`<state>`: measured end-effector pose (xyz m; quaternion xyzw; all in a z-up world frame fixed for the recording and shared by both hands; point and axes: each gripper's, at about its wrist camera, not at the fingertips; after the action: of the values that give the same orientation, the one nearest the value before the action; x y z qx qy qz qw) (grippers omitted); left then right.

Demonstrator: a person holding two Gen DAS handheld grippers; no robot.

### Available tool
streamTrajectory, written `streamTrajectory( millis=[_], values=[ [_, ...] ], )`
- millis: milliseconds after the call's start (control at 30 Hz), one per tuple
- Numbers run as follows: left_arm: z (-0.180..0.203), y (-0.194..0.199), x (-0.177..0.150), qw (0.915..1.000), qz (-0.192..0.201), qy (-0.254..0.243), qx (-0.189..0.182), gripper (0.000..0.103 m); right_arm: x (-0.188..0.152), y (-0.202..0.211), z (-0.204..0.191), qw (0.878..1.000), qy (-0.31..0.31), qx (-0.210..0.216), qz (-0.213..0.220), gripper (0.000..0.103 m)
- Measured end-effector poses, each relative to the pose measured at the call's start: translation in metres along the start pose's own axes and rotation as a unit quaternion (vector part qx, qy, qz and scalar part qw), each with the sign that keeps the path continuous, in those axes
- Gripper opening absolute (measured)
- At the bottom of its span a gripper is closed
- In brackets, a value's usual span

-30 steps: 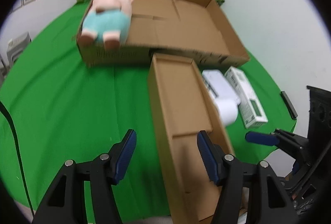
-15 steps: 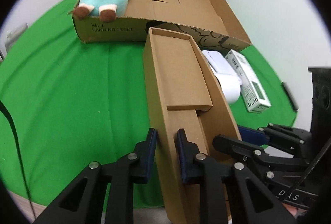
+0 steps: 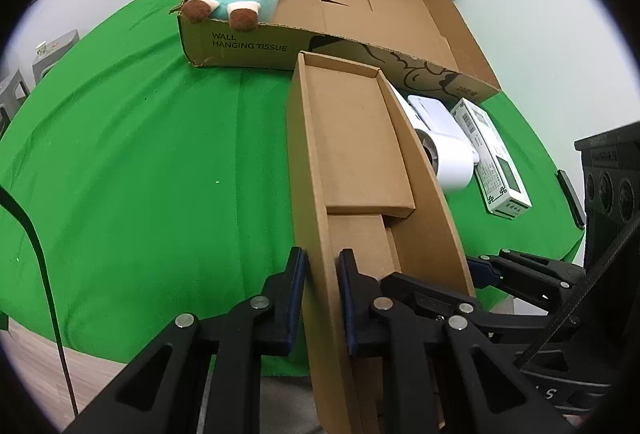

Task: Organize objects
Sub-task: 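Grasp the long narrow cardboard tray by its side wall with the left tool, then lift the cardboard tray and lower it into the large box with the left tool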

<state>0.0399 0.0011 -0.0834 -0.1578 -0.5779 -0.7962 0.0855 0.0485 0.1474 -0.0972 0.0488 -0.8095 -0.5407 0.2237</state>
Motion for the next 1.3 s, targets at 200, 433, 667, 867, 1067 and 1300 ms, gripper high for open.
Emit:
streamTrajectory(
  millis=[200,433,667,867,1067,1300],
  values=[
    [0.001,0.001,-0.001,1.0000,0.002,0.006,0.005,0.016,0.000,0.001,-0.002,1.000,-0.006,-0.007,0.014,0.034],
    [0.012,0.020,0.003,0.9988,0.044,-0.008,0.018,0.016,0.005,0.020,-0.002,0.999,-0.008,-0.004,0.050,0.033],
    [0.023,0.038,0.022,0.9950,0.095,-0.018,0.026,0.016,0.023,0.042,-0.002,0.995,0.000,-0.009,0.094,0.031],
    [0.035,0.047,0.051,0.9913,0.122,-0.040,0.031,0.016,0.043,0.065,0.001,0.991,0.004,-0.018,0.133,0.030],
    [0.046,0.059,0.092,0.9857,0.151,-0.068,0.033,0.016,0.076,0.088,0.008,0.985,0.006,-0.033,0.171,0.029],
    [0.056,0.083,0.150,0.9759,0.197,-0.086,0.039,0.016,0.144,0.127,0.014,0.974,0.024,-0.043,0.220,0.029]
  ],
)
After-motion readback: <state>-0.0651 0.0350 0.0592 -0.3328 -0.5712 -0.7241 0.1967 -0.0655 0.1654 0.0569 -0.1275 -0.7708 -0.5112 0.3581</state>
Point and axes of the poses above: each gripper's, at about its wrist camera, not at the fingertips, and y roughly against the way its jaws point, z to its right, x to its top, and after that the axes turned 12 degrees about -z, right-handed
